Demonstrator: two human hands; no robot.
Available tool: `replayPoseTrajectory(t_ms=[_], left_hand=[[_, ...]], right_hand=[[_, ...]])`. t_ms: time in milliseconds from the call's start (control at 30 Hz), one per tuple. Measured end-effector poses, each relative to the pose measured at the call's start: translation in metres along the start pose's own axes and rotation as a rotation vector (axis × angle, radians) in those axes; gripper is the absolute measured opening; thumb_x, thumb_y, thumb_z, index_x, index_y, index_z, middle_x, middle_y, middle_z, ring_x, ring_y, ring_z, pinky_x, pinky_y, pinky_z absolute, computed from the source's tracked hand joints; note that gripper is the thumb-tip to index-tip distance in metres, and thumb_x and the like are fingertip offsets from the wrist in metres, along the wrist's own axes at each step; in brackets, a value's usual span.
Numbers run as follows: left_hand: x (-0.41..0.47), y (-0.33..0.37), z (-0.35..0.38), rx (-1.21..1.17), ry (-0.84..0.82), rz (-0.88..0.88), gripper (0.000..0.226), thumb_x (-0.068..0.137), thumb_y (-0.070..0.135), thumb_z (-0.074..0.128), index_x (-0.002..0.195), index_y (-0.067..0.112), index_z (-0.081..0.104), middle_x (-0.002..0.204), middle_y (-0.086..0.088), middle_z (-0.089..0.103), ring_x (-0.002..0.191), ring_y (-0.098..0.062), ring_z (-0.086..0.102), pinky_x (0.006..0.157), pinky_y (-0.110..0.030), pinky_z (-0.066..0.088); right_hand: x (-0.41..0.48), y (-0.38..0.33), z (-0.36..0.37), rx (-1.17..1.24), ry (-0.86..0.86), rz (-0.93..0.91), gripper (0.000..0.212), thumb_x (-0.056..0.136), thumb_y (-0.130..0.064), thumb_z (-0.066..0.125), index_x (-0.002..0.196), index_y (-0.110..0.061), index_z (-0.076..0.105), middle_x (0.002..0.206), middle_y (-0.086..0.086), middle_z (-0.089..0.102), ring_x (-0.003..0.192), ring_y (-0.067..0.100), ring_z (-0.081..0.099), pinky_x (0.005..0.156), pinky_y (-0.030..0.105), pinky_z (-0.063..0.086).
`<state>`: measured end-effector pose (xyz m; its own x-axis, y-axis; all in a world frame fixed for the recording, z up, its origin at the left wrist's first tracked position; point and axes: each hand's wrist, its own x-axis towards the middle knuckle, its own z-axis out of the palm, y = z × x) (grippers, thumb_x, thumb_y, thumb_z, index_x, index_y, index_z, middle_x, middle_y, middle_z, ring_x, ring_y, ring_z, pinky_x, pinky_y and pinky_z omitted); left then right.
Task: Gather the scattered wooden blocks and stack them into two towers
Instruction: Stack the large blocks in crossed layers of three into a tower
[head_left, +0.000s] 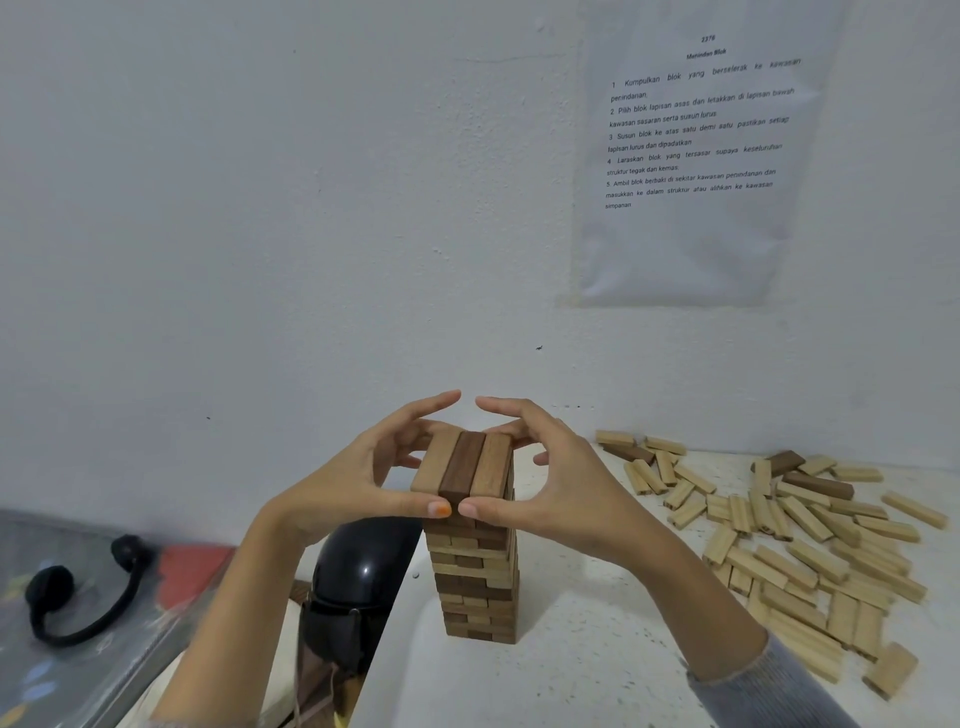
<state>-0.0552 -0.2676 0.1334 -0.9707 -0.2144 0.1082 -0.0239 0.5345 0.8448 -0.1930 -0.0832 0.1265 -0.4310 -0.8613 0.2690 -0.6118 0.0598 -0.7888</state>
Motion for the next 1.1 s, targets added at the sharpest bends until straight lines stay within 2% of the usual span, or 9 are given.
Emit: replayPoseTrajectory(t_ms=[167, 400, 700, 800, 867, 967, 1100], left_hand=[[0.001, 0.000, 0.002, -0.009, 0.017, 0.001, 0.100, 0.063, 0.054, 0.083, 0.146, 0.031, 0.033, 0.129, 0.001, 0.059, 0.124, -0.023, 0.054, 0.105, -0.040, 0.045], [-0.001, 0.002, 0.001, -0.006, 0.014, -0.005, 0.100, 0.062, 0.055, 0.083, 0.145, 0.034, 0.033, 0.129, 0.004, 0.060, 0.123, -0.020, 0.055, 0.102, -0.036, 0.047], [-0.003, 0.007, 0.002, -0.006, 0.007, -0.007, 0.100, 0.061, 0.057, 0.083, 0.145, 0.036, 0.034, 0.132, 0.005, 0.058, 0.125, -0.019, 0.053, 0.106, -0.044, 0.044], [-0.007, 0.009, 0.002, 0.003, 0.020, 0.016, 0.107, 0.058, 0.065, 0.081, 0.147, 0.040, 0.027, 0.142, 0.013, 0.050, 0.132, -0.013, 0.046, 0.108, -0.040, 0.039], [-0.009, 0.014, 0.002, -0.001, 0.089, 0.039, 0.105, 0.058, 0.072, 0.076, 0.146, 0.044, 0.026, 0.145, 0.020, 0.045, 0.135, -0.005, 0.042, 0.107, -0.033, 0.037], [-0.011, 0.030, 0.002, -0.022, 0.219, 0.076, 0.090, 0.065, 0.074, 0.067, 0.142, 0.039, 0.037, 0.141, 0.022, 0.049, 0.132, 0.001, 0.044, 0.104, -0.023, 0.037], [-0.012, 0.065, 0.007, -0.036, 0.358, 0.186, 0.040, 0.091, 0.037, 0.057, 0.129, 0.022, 0.057, 0.123, 0.012, 0.066, 0.120, -0.006, 0.057, 0.094, -0.013, 0.045]], right_hand=[[0.001, 0.001, 0.001, 0.002, -0.001, 0.001, 0.083, 0.070, -0.044, 0.082, 0.139, -0.043, 0.035, 0.127, -0.012, 0.051, 0.119, 0.002, 0.044, 0.087, 0.009, 0.033], [0.000, 0.002, 0.002, 0.016, 0.007, 0.004, 0.082, 0.069, -0.047, 0.082, 0.137, -0.045, 0.036, 0.126, -0.014, 0.052, 0.119, 0.000, 0.045, 0.094, 0.019, 0.038], [-0.002, -0.002, 0.001, 0.032, 0.009, 0.020, 0.085, 0.069, -0.046, 0.082, 0.139, -0.043, 0.035, 0.131, -0.013, 0.051, 0.122, 0.004, 0.045, 0.101, 0.027, 0.041], [-0.005, -0.005, 0.001, 0.019, -0.011, 0.020, 0.098, 0.064, -0.056, 0.079, 0.143, -0.051, 0.023, 0.144, -0.017, 0.041, 0.131, 0.003, 0.036, 0.108, 0.035, 0.037], [-0.008, -0.008, -0.002, 0.017, -0.015, 0.018, 0.099, 0.061, -0.065, 0.073, 0.142, -0.056, 0.017, 0.151, -0.018, 0.030, 0.135, 0.004, 0.031, 0.111, 0.037, 0.035], [-0.015, -0.014, -0.012, 0.049, 0.011, -0.001, 0.089, 0.062, -0.071, 0.063, 0.141, -0.056, 0.024, 0.149, -0.020, 0.031, 0.134, 0.000, 0.031, 0.112, 0.037, 0.034], [-0.023, -0.021, -0.024, 0.077, 0.072, -0.052, 0.070, 0.072, -0.065, 0.057, 0.137, -0.049, 0.038, 0.139, -0.027, 0.040, 0.128, -0.006, 0.036, 0.108, 0.029, 0.035]])
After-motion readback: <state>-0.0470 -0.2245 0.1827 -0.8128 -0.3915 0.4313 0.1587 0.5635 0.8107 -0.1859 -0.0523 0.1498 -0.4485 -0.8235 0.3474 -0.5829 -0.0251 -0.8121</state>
